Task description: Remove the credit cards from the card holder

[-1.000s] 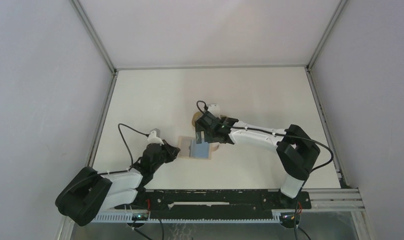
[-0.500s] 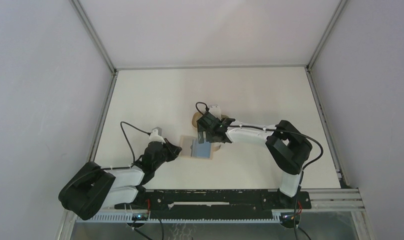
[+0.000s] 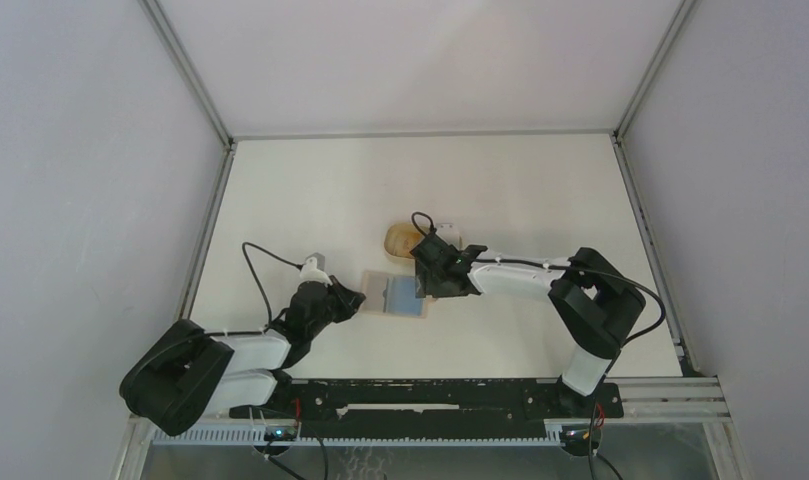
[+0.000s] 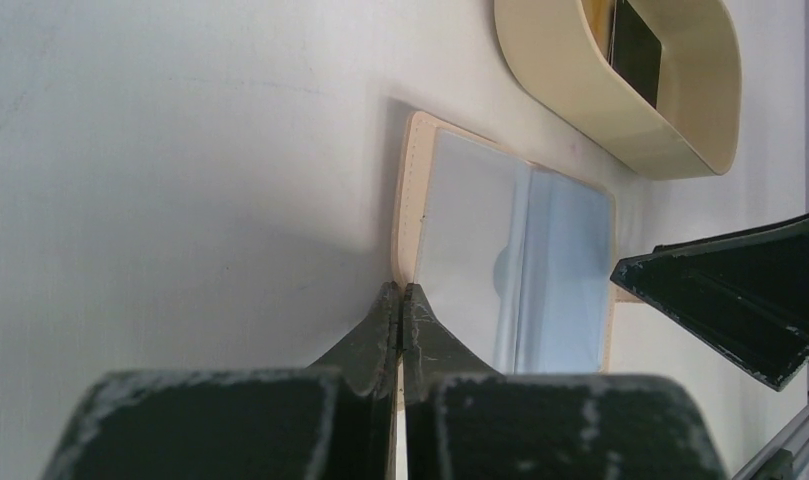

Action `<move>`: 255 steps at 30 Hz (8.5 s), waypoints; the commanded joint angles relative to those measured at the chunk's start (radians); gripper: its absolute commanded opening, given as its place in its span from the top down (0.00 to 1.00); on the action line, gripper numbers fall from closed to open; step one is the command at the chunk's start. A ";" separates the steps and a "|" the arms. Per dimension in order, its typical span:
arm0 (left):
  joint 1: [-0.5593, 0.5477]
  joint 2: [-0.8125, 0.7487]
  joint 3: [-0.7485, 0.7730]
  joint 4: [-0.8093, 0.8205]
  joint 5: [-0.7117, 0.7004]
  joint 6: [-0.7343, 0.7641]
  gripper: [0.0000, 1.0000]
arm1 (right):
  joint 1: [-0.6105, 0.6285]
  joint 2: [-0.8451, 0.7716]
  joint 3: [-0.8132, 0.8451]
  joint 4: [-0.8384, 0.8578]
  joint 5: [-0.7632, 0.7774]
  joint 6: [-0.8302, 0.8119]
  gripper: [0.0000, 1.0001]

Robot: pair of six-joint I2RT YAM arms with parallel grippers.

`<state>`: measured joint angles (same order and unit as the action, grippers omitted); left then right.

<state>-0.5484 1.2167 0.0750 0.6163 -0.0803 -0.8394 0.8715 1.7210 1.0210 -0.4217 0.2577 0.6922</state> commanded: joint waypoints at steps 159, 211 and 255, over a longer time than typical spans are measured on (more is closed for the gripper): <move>0.027 -0.735 0.053 -0.630 -0.111 -0.061 1.00 | 0.080 0.112 0.366 -0.084 -0.069 0.046 0.22; 0.027 -0.709 0.025 -0.564 -0.079 -0.089 1.00 | 0.171 0.416 0.699 -0.198 -0.138 -0.031 0.21; 0.036 -0.659 0.000 -0.359 0.071 0.001 1.00 | 0.075 -0.103 0.223 0.118 -0.451 -0.237 0.22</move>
<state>-0.5240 0.5587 0.0448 0.1425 -0.0990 -0.8654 0.9531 1.6669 1.2545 -0.4942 0.0341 0.5060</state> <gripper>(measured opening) 0.008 0.787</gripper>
